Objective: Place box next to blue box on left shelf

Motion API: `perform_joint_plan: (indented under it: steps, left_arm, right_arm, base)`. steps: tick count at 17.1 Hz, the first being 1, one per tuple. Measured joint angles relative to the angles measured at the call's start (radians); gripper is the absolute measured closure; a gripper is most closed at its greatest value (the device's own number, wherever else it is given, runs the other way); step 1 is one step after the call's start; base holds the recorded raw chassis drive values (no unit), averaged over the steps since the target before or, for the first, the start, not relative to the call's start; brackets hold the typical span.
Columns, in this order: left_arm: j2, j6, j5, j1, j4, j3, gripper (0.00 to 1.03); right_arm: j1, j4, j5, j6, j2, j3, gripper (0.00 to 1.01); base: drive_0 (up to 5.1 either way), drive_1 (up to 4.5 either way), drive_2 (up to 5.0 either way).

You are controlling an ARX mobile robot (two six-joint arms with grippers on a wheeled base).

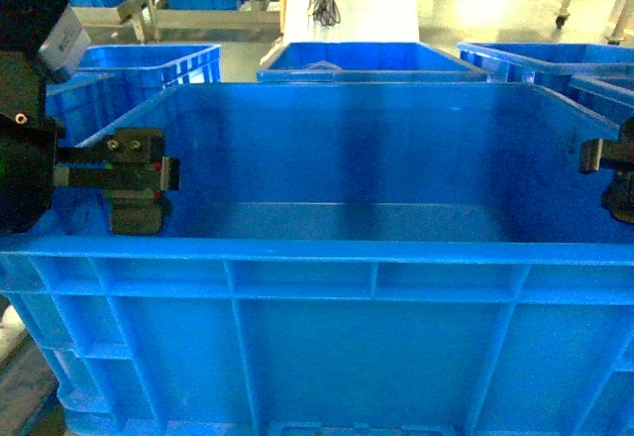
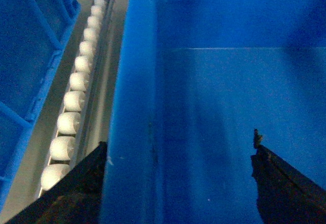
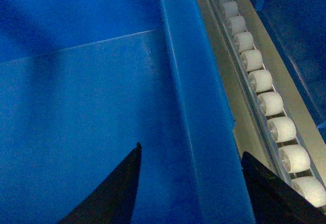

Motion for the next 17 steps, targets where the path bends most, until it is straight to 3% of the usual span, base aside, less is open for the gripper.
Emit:
perform_joint_plan:
  steps: [2,4,17]
  left_arm:
    - [0.0,0.0,0.006,-0.015,-0.001,-0.002,0.03]
    - [0.0,-0.001,0.007,-0.015,-0.001,-0.002,0.05]
    - [0.0,-0.001,0.007,-0.015,-0.002,-0.002,0.05]
  right_arm:
    - [0.0,-0.001,0.0,0.01,0.0,0.0,0.2]
    - [0.0,-0.002,0.0,0.014,0.0,0.0,0.01]
    - [0.0,-0.002,0.0,0.014,0.0,0.0,0.03]
  base:
    - [0.0,0.0,0.0]
    - [0.0,0.0,0.0]
    - [0.0,0.0,0.0]
